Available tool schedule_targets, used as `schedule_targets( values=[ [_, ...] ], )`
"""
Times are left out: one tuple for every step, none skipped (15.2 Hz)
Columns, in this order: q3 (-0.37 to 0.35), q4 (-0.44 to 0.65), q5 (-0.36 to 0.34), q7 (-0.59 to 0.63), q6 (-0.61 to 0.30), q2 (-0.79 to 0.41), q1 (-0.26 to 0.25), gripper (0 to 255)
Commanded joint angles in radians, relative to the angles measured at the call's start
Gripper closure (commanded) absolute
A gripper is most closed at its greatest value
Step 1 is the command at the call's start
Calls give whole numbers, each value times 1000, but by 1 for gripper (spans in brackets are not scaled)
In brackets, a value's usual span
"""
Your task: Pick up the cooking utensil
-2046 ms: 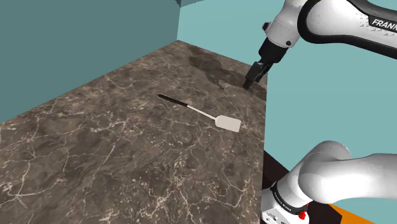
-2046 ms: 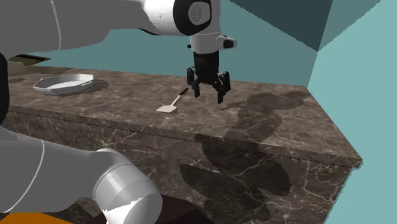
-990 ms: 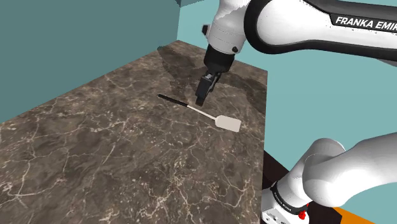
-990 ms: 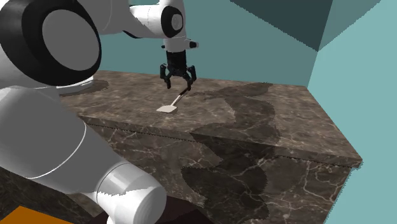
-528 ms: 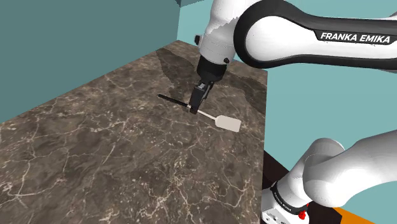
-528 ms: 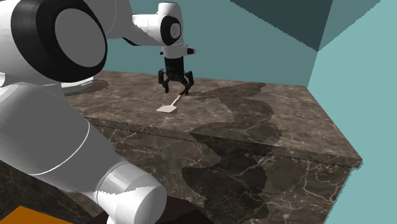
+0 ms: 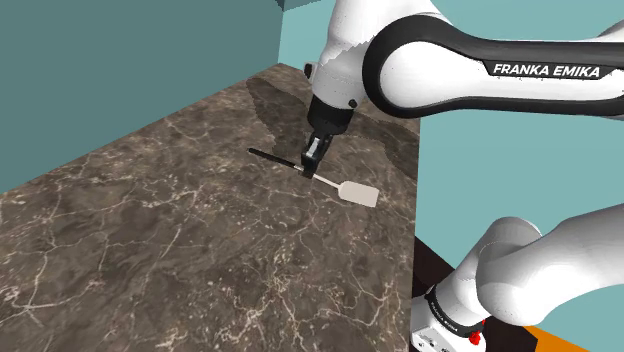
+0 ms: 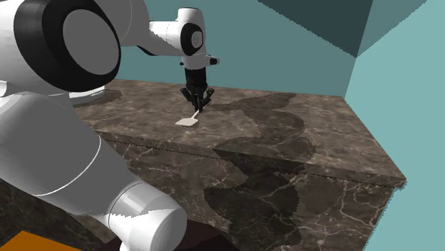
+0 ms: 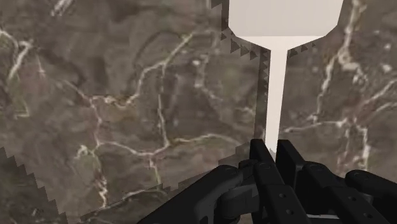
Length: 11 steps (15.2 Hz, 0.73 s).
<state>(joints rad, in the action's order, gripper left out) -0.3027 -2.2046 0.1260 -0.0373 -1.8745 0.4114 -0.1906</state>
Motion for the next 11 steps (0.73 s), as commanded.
schedule_targets(
  values=[
    [0, 0, 0, 0, 0, 0, 0, 255],
    [0, 0, 0, 0, 0, 0, 0, 255],
    [0, 0, 0, 0, 0, 0, 0, 255],
    [0, 0, 0, 0, 0, 0, 0, 255],
    [0, 0, 0, 0, 1, 1, 0, 255],
    [1, 13, -1, 0, 15, 1, 0, 255],
    [2, 26, -1, 1, 28, 2, 1, 255],
    [3, 40, -2, 1, 41, 1, 1, 255],
    [4, 54, -3, 1, 55, 1, 2, 255],
    [5, 68, -4, 2, 68, 1, 2, 255],
    [6, 82, -5, 2, 81, 0, 3, 255]
  ],
)
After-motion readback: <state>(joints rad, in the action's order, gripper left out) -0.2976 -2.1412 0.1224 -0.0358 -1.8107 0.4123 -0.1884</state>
